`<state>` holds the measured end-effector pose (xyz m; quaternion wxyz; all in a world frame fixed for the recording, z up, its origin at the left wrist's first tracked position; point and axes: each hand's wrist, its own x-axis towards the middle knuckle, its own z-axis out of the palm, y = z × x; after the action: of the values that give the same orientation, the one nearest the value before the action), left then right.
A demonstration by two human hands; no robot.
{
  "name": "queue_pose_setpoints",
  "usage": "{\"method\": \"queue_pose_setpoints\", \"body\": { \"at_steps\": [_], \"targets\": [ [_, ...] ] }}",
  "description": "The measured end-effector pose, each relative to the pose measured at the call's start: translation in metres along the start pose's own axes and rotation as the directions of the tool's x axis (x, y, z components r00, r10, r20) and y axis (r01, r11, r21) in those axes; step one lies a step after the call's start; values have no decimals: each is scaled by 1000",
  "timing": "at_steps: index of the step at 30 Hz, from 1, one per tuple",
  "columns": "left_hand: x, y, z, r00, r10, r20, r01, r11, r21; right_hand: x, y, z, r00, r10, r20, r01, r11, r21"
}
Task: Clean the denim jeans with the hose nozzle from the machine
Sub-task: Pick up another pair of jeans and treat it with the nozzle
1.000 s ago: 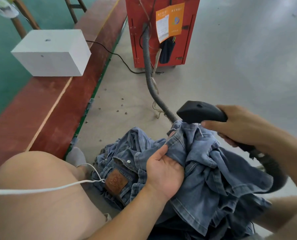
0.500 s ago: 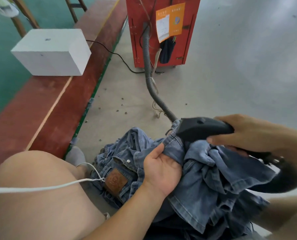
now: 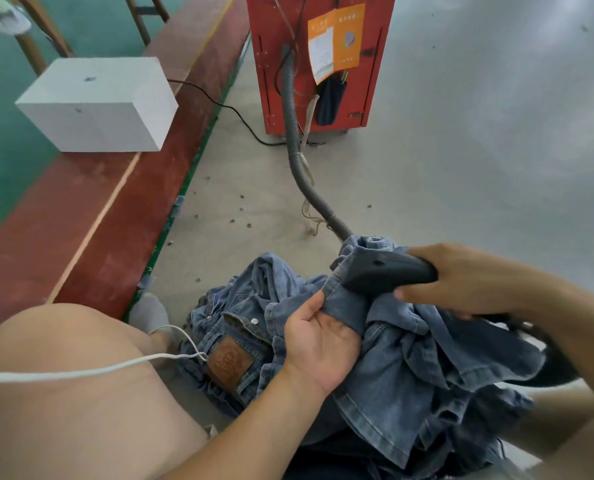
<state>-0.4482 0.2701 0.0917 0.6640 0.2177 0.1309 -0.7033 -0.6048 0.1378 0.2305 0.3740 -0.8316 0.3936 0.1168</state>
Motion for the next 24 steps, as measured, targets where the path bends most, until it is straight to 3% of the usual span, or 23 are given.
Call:
{"method": "queue_pose_setpoints", "body": {
  "at_steps": [2, 6, 12, 15, 19, 22, 23, 24],
  "targets": [
    [-1, -1, -2, 1000, -6, -29, 6, 1000, 27, 11, -7, 13, 996, -49, -71, 47, 998, -32],
    [-3, 4, 3, 1000, -18, -17, 19, 998, 55, 6, -3, -7, 980, -57, -192, 78, 992, 103],
    [-2, 2, 1, 998, -50, 35, 50, 999, 3, -3, 5, -9, 999, -9, 38, 9, 1000, -4],
    [-1, 3, 0, 998, -64, 20, 63, 996, 57, 11, -9, 13, 993, -100, -57, 96, 993, -71],
    [4, 12, 6, 996, 3, -90, 20, 968, 252, 6, 1, -11, 964, -83, -251, 110, 989, 97],
    [12, 26, 18, 977, 106, -182, 9, 842, 540, -5, 23, -33, 960, -17, -281, 66, 984, 164],
    [15, 30, 25, 973, 137, -184, 27, 728, 685, -6, 30, -36, 960, 14, -280, 43, 980, 196],
    [16, 34, 32, 969, 185, -163, 38, 545, 838, -7, 35, -37, 960, 45, -278, 19, 975, 221]
  ]
}}
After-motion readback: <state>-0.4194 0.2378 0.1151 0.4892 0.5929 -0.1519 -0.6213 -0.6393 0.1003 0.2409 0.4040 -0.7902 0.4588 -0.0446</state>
